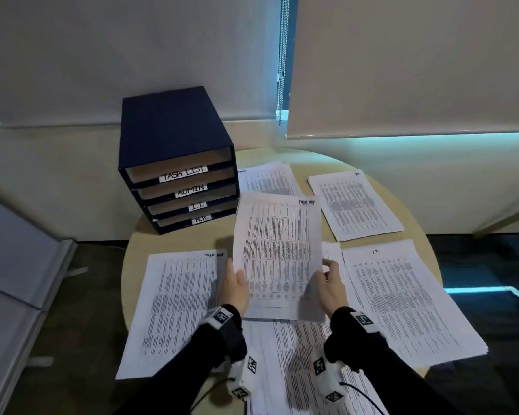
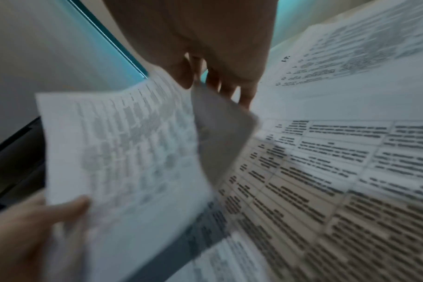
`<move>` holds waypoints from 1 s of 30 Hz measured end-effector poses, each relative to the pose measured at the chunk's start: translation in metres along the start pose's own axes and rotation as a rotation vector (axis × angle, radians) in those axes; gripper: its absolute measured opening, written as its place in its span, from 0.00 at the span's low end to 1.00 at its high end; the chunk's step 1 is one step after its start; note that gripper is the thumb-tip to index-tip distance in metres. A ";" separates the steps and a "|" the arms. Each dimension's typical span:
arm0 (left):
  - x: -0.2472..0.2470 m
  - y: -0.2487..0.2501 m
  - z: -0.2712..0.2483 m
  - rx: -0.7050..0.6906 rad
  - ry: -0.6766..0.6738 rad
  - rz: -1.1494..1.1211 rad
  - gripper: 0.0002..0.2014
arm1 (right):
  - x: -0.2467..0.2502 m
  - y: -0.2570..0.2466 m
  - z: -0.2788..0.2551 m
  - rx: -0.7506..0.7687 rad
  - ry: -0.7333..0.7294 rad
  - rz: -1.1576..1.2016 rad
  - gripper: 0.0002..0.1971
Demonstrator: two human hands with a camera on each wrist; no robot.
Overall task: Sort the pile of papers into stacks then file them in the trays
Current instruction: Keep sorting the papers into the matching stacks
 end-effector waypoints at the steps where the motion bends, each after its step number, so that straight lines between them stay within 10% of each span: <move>1: 0.010 -0.005 0.009 -0.015 0.012 -0.005 0.26 | 0.001 0.005 0.000 -0.003 -0.024 -0.053 0.10; 8: 0.121 -0.070 0.045 0.115 0.018 -0.148 0.25 | -0.002 0.047 -0.020 0.040 -0.257 -0.732 0.18; 18: 0.176 -0.183 0.096 0.369 -0.035 0.125 0.24 | -0.001 0.041 -0.023 0.034 -0.287 -0.719 0.14; 25: 0.150 -0.107 0.038 0.534 0.238 0.491 0.33 | 0.020 0.049 -0.032 -0.144 -0.131 -0.809 0.28; 30: 0.077 -0.041 0.009 -0.202 0.249 0.556 0.21 | 0.033 0.058 -0.028 -0.192 -0.193 -0.903 0.45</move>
Point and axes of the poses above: each hand's wrist, its own z-axis towards the middle knuckle, its own x-axis out of the back of the hand, y = z × x, the point moved 1 cm from there along z, towards the middle knuckle, and after that the axes turned 8 degrees about x, right-handed, at the moved point
